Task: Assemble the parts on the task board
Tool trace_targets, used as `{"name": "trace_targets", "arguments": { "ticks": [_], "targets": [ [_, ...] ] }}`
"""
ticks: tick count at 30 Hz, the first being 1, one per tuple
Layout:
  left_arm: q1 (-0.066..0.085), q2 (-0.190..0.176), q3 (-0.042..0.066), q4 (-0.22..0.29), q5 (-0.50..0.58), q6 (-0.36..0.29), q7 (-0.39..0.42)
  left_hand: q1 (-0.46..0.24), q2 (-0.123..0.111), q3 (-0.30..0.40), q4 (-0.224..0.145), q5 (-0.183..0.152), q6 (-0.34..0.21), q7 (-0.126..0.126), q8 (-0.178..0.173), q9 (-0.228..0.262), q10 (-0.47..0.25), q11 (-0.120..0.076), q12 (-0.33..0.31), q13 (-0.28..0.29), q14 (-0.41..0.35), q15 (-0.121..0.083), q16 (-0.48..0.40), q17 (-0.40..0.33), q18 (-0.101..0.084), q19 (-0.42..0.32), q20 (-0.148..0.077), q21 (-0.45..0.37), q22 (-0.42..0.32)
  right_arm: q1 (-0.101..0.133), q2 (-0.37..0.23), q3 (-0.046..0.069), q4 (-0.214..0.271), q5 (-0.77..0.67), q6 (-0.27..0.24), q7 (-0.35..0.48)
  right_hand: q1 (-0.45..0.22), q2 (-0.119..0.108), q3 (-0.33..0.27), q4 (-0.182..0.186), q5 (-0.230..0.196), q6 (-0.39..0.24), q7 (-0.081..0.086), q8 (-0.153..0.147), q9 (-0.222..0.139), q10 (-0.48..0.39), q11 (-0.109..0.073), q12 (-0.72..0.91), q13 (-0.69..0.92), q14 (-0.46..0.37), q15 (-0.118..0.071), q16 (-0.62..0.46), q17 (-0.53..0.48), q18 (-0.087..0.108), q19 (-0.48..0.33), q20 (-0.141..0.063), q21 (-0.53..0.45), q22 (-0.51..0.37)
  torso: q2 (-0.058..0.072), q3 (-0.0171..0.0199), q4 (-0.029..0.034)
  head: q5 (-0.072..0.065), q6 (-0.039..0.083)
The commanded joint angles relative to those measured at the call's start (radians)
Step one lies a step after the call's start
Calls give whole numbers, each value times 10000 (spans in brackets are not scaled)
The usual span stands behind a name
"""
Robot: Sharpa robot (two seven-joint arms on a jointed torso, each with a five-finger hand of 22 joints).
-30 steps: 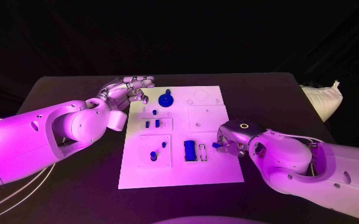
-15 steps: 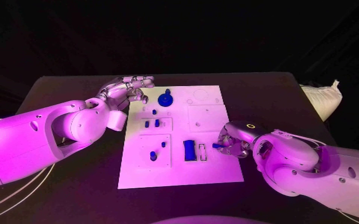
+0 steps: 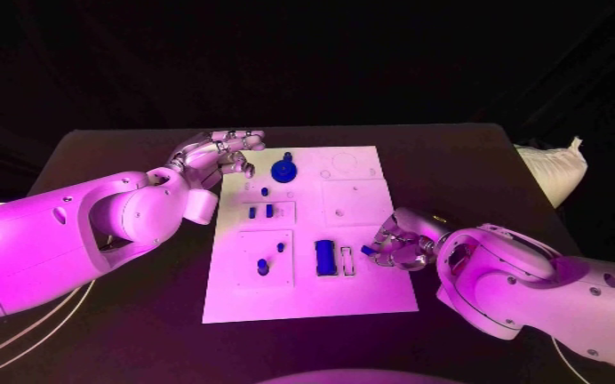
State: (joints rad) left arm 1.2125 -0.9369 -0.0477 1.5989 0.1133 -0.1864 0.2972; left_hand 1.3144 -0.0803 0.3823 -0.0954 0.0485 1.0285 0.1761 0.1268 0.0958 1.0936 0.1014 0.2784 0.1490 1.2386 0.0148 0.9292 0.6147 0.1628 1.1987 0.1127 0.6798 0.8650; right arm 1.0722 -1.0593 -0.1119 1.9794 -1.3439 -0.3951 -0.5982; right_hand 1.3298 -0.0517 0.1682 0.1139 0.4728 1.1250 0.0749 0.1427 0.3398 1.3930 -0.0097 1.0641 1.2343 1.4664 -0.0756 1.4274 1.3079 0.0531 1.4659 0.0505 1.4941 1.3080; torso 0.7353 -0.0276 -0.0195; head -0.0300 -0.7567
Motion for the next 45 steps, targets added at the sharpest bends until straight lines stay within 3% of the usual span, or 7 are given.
{"name": "trace_targets", "arguments": {
  "ticks": [1, 15, 45],
  "targets": [
    [-1, 21, 4, 21, -32, 188, 45, -7, 89, -33, -5, -9, -69, -18, 36, -17, -62, -24, 17, 15, -36, 1, -16, -12, 127, -26, 20, -37, -12, 5, 60, 0, 21, 758, -245, -67, -142, -26, 89, 12, 156, 28, -39, -14, 31, 77, 13, 41, 19, 636, 30, -54, 447, -198, 147, -94, 38, 1355, 0, 1, -6, -1, -3],
    [-2, 4, 3, 47, -32, 215, 26, -7, 89, -33, -5, -9, -69, -18, 36, -17, -62, -24, 17, 15, -36, 1, -16, -12, 127, -26, 20, -37, -12, 8, 493, 1, -4, 916, -286, -72, -942, -166, -25, 549, 394, 76, -37, -22, 123, 157, 22, 116, 93, 650, 40, -26, 497, -210, 184, -88, 62, 1405, 5, 1, -3, 30, -35],
    [-1, -27, 5, 100, -96, 231, -13, -7, 89, -33, -5, -9, -69, -18, 36, -17, -62, -24, 17, 15, -36, 1, -16, -12, 127, -26, 20, -37, -12, 6, 967, 1, -273, 894, 489, -113, -1462, -75, -281, 988, 346, 237, -106, 51, 262, 201, -27, 11, 29, 660, 3, -1, 538, -217, 212, -117, 78, 1441, -4, 2, -15, 97, -88]
  ]
}}
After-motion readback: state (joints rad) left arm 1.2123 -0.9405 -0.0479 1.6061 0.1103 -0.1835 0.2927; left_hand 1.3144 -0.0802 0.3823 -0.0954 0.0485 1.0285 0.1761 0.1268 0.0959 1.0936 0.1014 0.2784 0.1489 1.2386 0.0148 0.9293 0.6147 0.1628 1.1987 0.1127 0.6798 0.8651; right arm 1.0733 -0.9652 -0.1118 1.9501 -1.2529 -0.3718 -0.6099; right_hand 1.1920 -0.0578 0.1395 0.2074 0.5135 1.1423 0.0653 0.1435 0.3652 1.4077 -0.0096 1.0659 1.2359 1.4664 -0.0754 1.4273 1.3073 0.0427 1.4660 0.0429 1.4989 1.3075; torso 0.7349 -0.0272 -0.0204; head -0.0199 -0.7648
